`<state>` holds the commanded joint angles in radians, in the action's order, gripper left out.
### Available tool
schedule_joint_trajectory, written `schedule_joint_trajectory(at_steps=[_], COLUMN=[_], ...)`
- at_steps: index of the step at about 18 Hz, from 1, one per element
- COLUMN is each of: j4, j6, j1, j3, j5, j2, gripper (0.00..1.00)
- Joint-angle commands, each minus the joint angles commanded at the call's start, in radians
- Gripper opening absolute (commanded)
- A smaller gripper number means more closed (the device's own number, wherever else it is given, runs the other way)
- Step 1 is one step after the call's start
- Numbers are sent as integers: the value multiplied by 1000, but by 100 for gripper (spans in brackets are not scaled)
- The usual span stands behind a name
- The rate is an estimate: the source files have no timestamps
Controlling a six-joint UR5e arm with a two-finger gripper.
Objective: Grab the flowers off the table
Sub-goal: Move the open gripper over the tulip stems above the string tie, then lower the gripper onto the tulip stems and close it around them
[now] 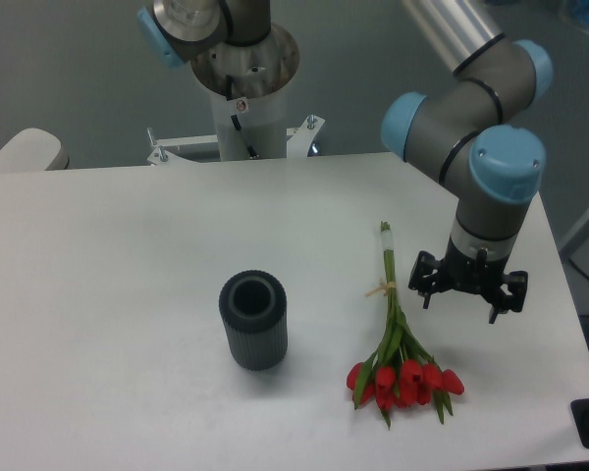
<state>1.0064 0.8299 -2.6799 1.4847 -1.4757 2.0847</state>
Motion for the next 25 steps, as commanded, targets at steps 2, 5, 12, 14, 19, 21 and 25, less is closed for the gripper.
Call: schedule_joint_trajectory(at_steps=[2,5,12,14,19,21,25], j4=[-64,-173,-215,-250,-290,-302,-312], j6=[-6,-40,-41,-35,-26,-25,-18], j1=[24,29,58,60,58,58,58], j3=[58,133,203,209,212,215,232], j5=[0,-2,-6,-6,-11,-12,-12], j2=[-5,-11,-18,-11,14,23,29], gripper=[100,100,100,100,100,100,100])
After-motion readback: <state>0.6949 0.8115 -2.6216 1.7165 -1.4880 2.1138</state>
